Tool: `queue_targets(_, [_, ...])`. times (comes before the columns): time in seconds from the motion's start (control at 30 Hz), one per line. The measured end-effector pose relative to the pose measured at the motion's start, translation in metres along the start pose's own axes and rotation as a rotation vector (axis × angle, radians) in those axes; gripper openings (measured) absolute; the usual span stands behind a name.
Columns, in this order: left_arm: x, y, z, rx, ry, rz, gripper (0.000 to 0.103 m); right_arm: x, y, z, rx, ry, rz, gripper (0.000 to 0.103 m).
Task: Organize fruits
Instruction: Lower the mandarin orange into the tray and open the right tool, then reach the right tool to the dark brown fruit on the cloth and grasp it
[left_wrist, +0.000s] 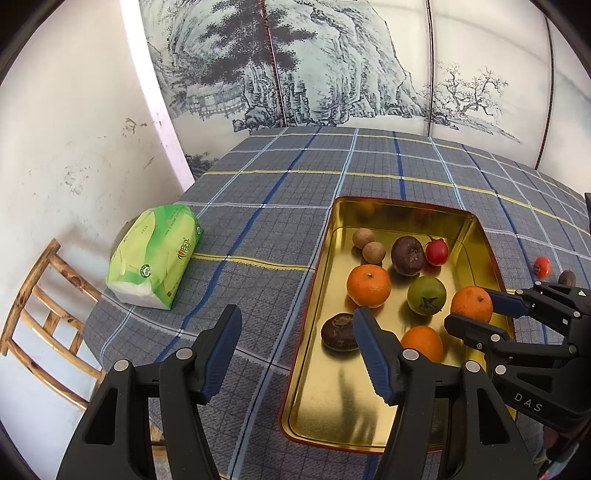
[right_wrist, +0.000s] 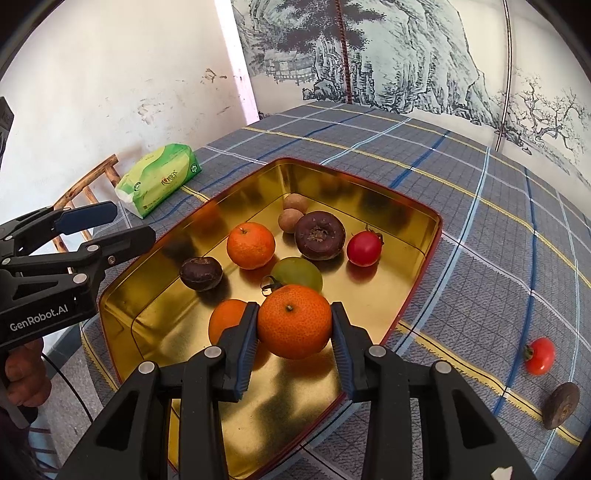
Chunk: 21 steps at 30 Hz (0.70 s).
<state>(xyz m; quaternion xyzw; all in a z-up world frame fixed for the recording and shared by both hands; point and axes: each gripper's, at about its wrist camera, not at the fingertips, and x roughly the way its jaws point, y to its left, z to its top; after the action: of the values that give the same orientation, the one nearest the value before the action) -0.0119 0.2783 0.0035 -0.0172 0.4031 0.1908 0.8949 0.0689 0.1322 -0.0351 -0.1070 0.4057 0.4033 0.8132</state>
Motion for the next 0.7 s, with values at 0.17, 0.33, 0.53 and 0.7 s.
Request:
queue_targets(0.17, [0.0, 0.0, 0.0, 0.001, 0.0, 0.001, 0.064, 0.001, -0.001, 0.0, 0.006, 0.002, 0.001, 0.035])
queue_targets(0.33, [0.001, -0.001, 0.0, 0.002, 0.0, 0.004, 0.064, 0.0, -0.001, 0.0, 0.006, 0.002, 0.003, 0.036])
queue_targets(0.53, [0.0, -0.002, 0.0, 0.002, 0.0, 0.005, 0.064, 0.0, -0.005, 0.001, 0.024, -0.007, 0.007, 0.038])
queue_targets(0.7, [0.0, -0.002, 0.0, 0.003, 0.0, 0.005, 0.064, -0.005, -0.012, 0.002, 0.062, -0.029, 0.024, 0.039])
